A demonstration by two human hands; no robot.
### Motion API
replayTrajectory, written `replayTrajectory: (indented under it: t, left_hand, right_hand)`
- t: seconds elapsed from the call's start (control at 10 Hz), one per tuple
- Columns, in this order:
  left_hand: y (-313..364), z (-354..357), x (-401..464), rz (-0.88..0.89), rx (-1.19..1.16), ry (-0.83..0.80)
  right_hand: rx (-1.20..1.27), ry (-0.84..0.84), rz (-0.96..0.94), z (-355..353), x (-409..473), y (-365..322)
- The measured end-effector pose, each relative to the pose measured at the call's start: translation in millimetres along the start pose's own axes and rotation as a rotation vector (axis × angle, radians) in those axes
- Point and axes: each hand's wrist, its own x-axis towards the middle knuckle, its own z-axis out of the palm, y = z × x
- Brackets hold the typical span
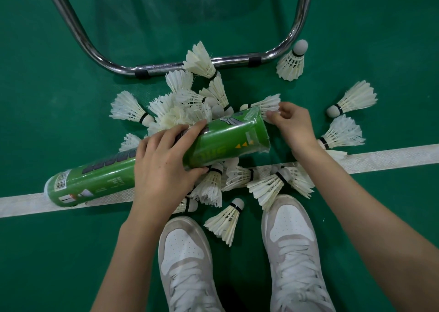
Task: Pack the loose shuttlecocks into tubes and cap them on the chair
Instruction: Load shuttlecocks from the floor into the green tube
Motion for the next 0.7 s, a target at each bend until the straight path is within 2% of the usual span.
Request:
replayTrajectory:
  t: [0.3, 0.5, 0.7]
  left_hand:
    - [0.0, 0.7, 0.2, 0.005, 0.006, 0.002]
    - [0.3, 0.7, -0.7, 0.002, 0.006, 0.007]
    - [0.6, 1.6, -0.4, 0.006, -0.001, 0.009]
  right_hand:
    - [0.1, 0.079, -0.076, -20.6, -26.9, -17.3]
    - [0.065, 0.101, -0.132, -43.2, -43.7, -18.9]
    - [0.093, 0.061, -0.187, -53.8, -62.1, -18.9]
